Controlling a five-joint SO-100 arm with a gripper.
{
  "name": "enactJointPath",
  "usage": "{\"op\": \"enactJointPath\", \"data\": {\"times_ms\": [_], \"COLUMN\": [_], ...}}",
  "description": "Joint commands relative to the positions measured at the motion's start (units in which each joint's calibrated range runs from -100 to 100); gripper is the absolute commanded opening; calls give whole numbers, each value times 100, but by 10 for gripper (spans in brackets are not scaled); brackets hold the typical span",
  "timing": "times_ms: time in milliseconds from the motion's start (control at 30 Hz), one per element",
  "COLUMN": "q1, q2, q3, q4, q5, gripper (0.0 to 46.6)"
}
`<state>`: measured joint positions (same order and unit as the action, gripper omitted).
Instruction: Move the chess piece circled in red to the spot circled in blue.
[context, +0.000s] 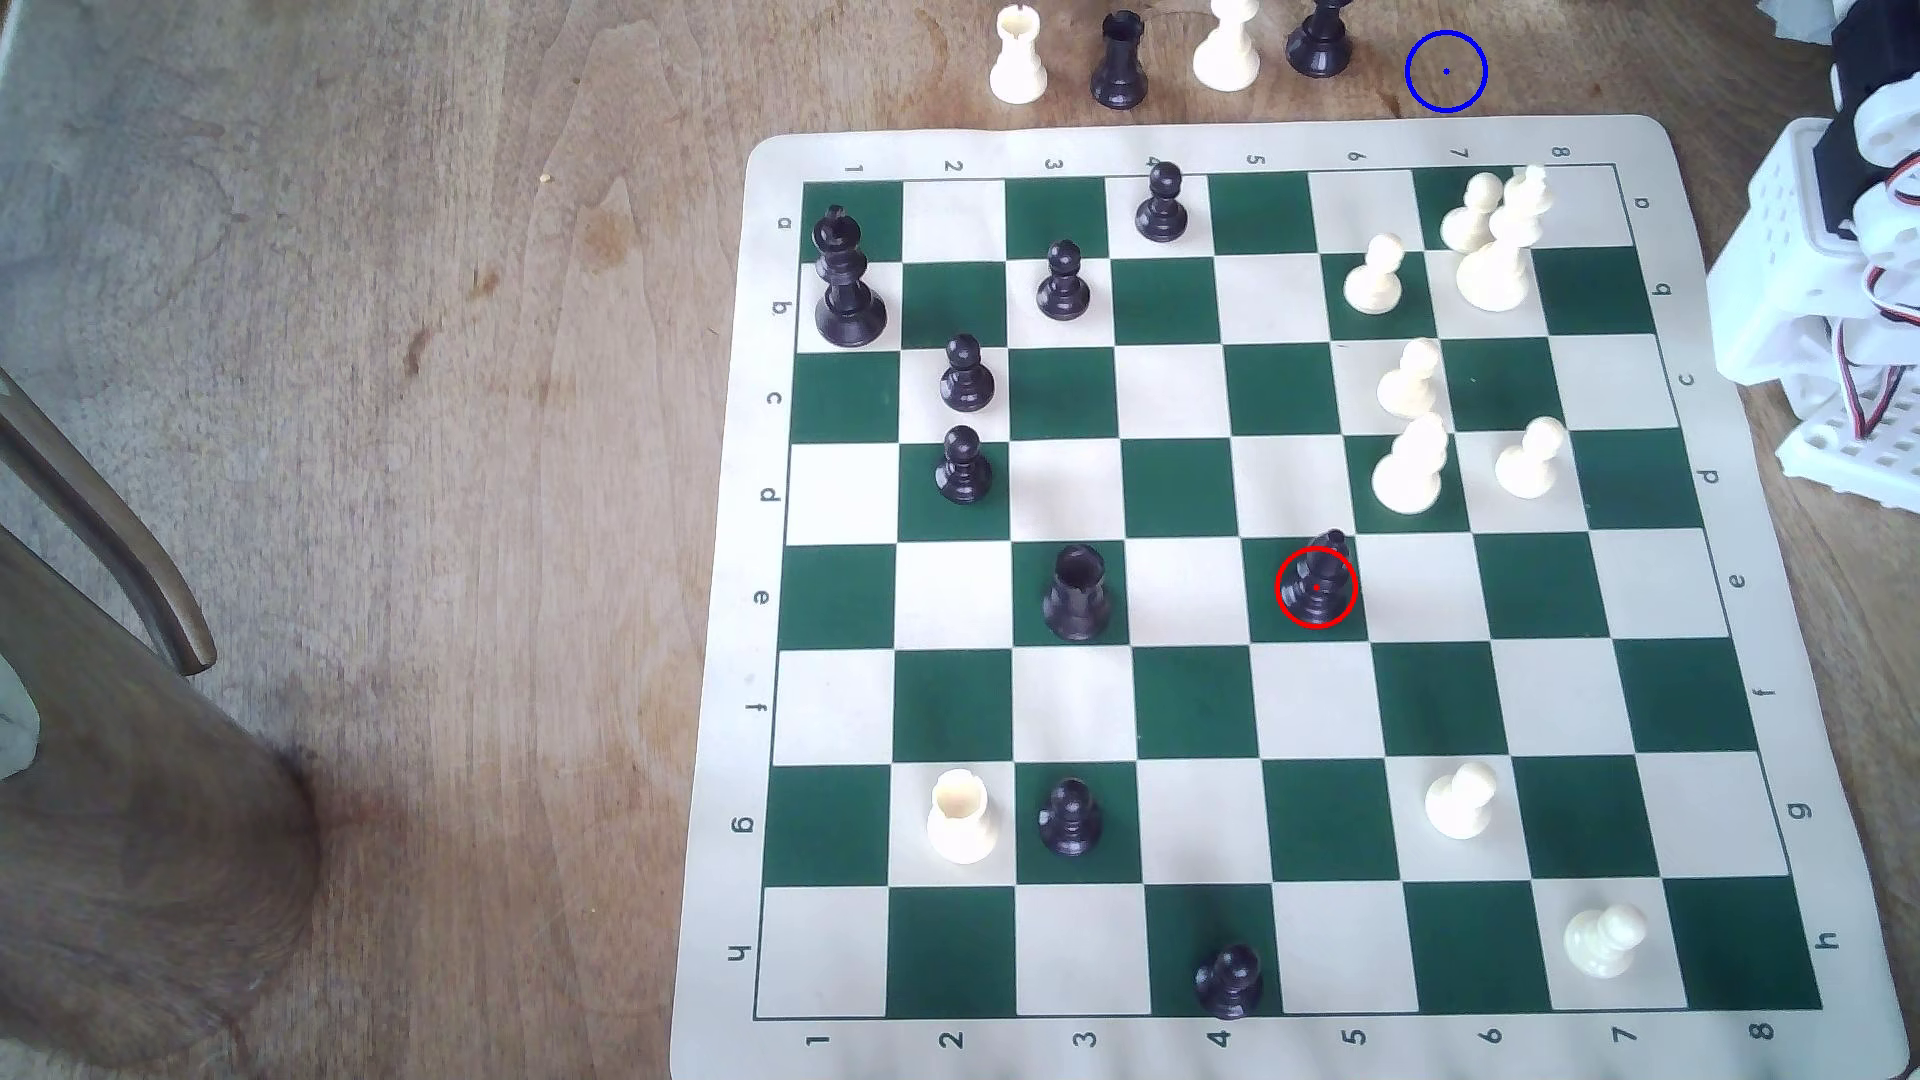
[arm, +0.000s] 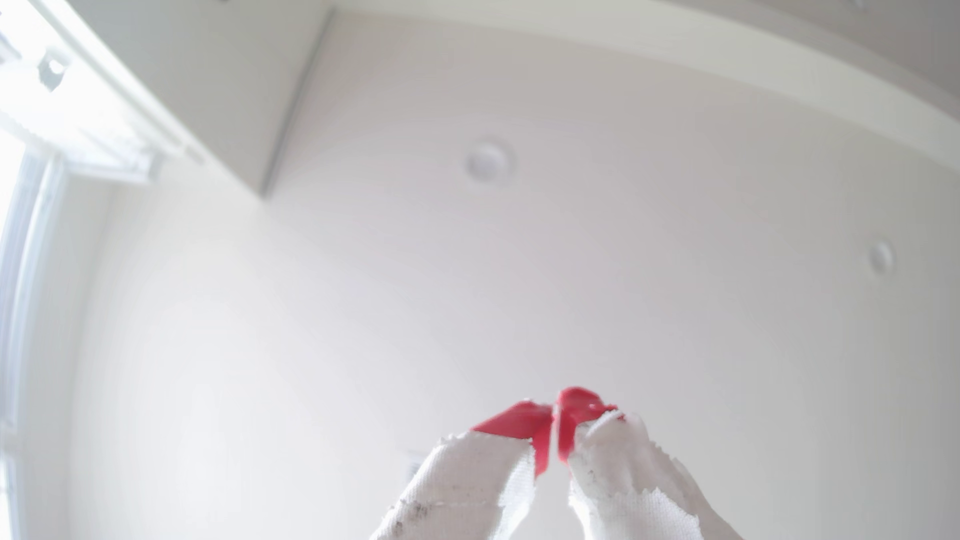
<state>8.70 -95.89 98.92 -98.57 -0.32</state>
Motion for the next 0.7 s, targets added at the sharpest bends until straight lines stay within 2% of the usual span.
{"op": "enactJointPath", "data": {"times_ms": [0, 300, 600, 667], "q1": [-131, -155, -155, -155], "q2": [14, 14, 14, 14], "q3": [99, -46, -1669, -2348], "q4": [495, 1167, 4517, 5696], "q5": [-103, -103, -107, -107], "gripper": [2, 2, 2, 2]}}
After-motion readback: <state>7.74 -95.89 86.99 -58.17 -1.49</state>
